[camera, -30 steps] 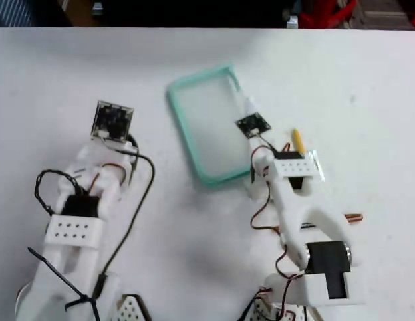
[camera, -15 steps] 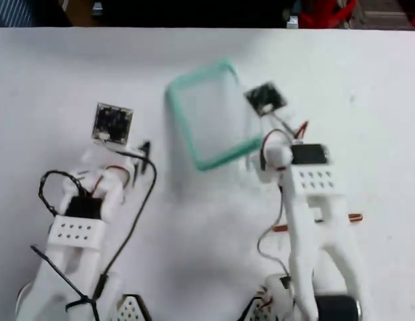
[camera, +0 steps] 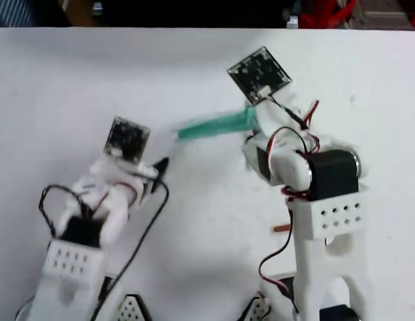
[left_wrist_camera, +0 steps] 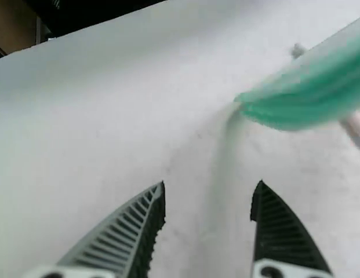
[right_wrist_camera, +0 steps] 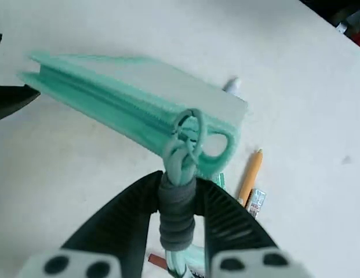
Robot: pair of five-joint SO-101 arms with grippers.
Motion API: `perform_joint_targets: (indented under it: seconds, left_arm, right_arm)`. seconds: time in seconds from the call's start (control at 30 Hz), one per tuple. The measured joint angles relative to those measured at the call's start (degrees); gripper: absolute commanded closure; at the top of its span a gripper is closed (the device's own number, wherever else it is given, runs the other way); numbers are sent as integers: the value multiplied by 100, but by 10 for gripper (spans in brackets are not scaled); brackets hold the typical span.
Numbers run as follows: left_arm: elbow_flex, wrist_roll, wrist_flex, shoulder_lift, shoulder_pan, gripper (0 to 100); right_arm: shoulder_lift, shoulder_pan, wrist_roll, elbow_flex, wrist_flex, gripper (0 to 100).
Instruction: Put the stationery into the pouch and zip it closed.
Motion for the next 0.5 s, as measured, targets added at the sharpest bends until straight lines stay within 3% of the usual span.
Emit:
perform_joint_targets:
  seconds: [0.3,0.5]
  left_arm:
    - [791,0,844,-3455,431,751]
    - [809,0,879,-3640,440,751]
  right_arm:
    - [308,-70,0,-1073,457,981]
    - [316,-475,281,-1371,475,981]
